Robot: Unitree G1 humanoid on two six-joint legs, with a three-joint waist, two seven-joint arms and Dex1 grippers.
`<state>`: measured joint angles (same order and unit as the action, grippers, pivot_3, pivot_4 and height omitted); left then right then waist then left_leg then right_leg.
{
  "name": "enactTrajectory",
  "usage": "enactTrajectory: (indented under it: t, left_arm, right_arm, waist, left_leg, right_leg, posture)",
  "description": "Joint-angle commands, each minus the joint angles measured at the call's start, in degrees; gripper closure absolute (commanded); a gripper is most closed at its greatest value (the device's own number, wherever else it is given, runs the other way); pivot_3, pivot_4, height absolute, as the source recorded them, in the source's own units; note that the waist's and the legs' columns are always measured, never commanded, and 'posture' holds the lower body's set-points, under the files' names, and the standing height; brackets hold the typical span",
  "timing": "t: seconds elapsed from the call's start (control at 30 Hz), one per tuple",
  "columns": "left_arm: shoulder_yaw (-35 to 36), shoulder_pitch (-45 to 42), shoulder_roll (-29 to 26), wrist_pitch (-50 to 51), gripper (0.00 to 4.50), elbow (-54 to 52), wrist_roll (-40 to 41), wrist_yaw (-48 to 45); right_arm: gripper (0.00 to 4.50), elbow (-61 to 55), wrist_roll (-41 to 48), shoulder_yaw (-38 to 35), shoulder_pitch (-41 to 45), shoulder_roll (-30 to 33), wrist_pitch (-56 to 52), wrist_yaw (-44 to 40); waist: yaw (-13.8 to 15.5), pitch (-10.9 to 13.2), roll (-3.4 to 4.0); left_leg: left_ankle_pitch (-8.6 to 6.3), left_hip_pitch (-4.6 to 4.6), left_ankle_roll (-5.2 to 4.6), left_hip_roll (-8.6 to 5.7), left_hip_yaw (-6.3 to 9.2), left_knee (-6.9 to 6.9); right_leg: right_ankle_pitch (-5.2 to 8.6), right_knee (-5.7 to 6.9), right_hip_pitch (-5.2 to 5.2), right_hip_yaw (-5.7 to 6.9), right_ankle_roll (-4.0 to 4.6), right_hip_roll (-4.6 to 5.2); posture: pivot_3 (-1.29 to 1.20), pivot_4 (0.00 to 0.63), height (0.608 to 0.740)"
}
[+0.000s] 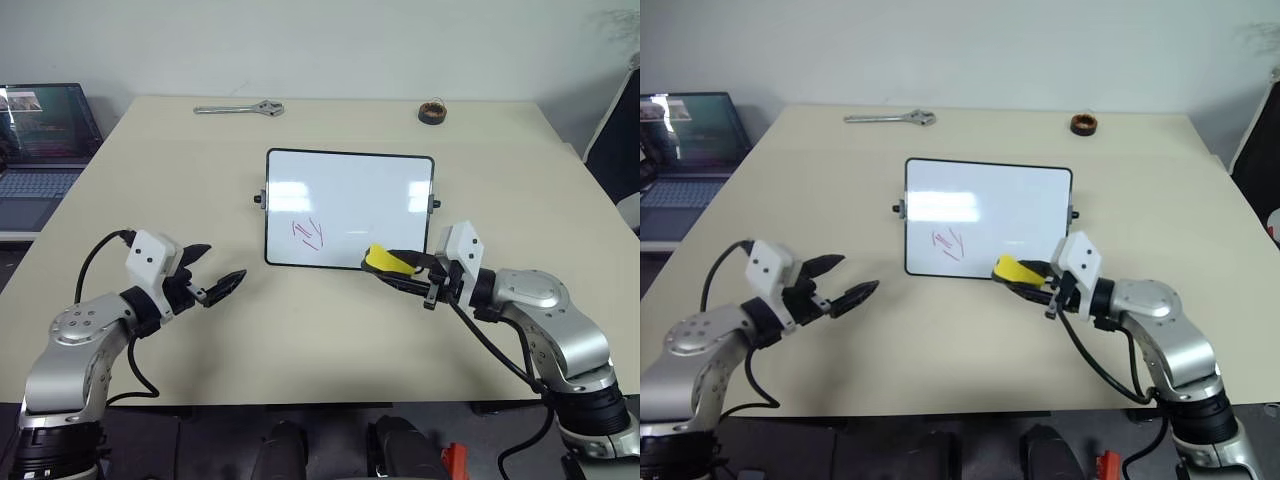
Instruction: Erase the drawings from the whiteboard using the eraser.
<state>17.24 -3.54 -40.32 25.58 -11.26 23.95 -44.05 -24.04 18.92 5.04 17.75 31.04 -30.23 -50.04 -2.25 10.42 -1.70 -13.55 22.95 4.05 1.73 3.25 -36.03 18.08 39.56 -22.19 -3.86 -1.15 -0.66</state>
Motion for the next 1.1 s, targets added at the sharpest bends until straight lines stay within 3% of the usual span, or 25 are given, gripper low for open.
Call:
enactTrajectory:
  t: [0.03,0.2,0.37,0.63,0.8,0.97,1.1]
  left_arm:
    - [1.69,0.4,-0.76,-1.41,0.0,-0.14,0.34,-0.39]
    - [0.86,1.08,-1.08,-2.08,0.0,-0.06,-0.53,-0.87]
    - [0.26,0.82,-1.04,-2.33,0.0,-0.04,-0.63,-0.72]
    - [-1.81,-0.62,-0.98,-2.38,0.0,-0.73,-1.44,-0.55]
    - [-2.03,-0.48,-0.86,-2.22,0.0,-1.13,-1.56,-0.45]
    - [-2.4,-0.46,-0.63,-2.02,0.0,-1.51,-1.65,-0.14]
    - [-2.78,-0.79,-0.58,-2.04,0.0,-1.37,-1.63,-0.02]
  right_arm:
    - [3.33,0.38,-5.2,3.99,2.09,0.82,4.38,1.2]
    - [3.33,7.55,-14.91,12.56,10.55,-2.78,7.72,5.25]
    - [3.33,18.79,-22.46,20.03,21.47,-12.27,8.66,10.0]
    - [3.33,48.54,-31.75,22.91,38.13,-23.08,19.28,19.1]
    - [3.33,59.75,-36.17,25.22,41.23,-23.22,27.01,18.88]
    - [3.33,59.06,-38.48,28.25,39.99,-21.12,29.9,10.66]
    - [3.33,61.26,-39.08,25.78,41.72,-22.5,30.85,14.67]
  waist:
    - [-0.11,0.0,0.0]
    - [-0.62,0.0,0.0]
    - [-1.0,0.0,0.0]
    - [-0.7,-0.01,-0.02]
    - [-0.69,0.0,-0.01]
    - [-1.01,-0.01,-0.03]
    - [-1.02,-0.02,-0.03]
  left_leg:
    - [0.0,-0.01,0.0,-0.01,-0.01,0.0]
    - [0.0,-0.05,0.0,-0.02,-0.04,-0.02]
    - [0.0,-0.02,0.01,0.01,-0.02,0.0]
    - [0.01,-0.02,0.01,0.04,0.02,-0.02]
    - [0.0,-0.01,0.01,0.01,-0.01,-0.02]
    - [0.0,-0.07,0.01,0.03,-0.02,-0.03]
    - [0.01,-0.11,0.0,0.03,0.0,-0.06]
  right_leg:
    - [0.0,0.0,0.0,-0.01,0.0,-0.01]
    - [-0.01,0.06,-0.01,-0.03,0.01,-0.07]
    - [-0.01,0.09,-0.05,-0.02,0.02,-0.07]
    - [-0.01,0.14,-0.06,0.05,0.03,0.02]
    - [-0.01,0.13,-0.06,0.05,0.03,0.11]
    - [-0.01,0.31,-0.08,0.05,0.03,0.1]
    - [-0.01,0.41,-0.06,0.05,0.03,0.09]
  posture:
    - [0.0,0.15,0.74]
    - [0.0,0.15,0.74]
    - [0.0,0.15,0.74]
    - [0.0,0.15,0.74]
    - [0.0,0.15,0.74]
    - [0.0,0.15,0.74]
    - [0.0,0.15,0.74]
